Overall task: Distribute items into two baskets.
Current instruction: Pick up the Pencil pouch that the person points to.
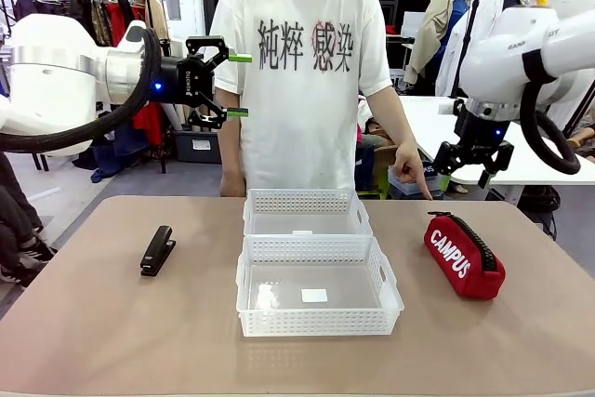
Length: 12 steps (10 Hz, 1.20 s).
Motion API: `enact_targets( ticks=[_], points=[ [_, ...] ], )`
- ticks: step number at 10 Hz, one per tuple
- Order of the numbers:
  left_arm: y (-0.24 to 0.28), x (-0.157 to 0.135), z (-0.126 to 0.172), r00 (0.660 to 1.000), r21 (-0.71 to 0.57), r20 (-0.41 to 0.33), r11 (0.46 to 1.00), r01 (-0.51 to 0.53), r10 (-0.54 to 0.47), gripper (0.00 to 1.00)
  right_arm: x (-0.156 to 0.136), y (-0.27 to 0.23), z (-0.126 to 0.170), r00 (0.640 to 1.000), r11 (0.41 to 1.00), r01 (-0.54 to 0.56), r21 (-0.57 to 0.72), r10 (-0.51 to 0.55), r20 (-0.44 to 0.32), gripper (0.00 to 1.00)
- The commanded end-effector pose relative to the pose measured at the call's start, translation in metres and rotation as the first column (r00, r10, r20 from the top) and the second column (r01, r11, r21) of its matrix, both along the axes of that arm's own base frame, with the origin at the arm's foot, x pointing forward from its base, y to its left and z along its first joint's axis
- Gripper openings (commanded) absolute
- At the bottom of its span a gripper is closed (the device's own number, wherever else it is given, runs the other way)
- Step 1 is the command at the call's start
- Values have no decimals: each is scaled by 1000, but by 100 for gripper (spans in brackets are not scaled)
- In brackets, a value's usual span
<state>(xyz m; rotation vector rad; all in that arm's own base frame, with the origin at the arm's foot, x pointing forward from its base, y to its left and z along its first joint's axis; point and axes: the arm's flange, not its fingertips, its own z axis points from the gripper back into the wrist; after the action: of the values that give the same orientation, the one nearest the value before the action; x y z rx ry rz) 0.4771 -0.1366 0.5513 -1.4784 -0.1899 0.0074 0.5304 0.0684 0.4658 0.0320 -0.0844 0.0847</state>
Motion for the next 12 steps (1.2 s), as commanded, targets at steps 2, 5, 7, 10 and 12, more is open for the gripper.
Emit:
enact_targets(
  ticks=[2,5,7,10,12],
  points=[
    [1,0,1,1000,0,-1,1000,3,-3,100,-2,-23,-25,995,995,92,-42,-94,-37,100],
    [1,0,1,1000,0,-1,1000,3,-3,100,-14,-34,-49,984,986,164,-19,-165,-60,100],
    [1,0,1,1000,0,-1,1000,3,-3,100,-19,-31,-63,978,981,192,0,-192,-80,100],
    [1,0,1,1000,0,-1,1000,3,-3,100,-26,-18,-86,974,981,192,-12,-192,-116,100],
    [1,0,1,1000,0,-1,1000,3,-3,100,-31,-9,-95,974,984,176,-26,-178,-139,100]
  ],
)
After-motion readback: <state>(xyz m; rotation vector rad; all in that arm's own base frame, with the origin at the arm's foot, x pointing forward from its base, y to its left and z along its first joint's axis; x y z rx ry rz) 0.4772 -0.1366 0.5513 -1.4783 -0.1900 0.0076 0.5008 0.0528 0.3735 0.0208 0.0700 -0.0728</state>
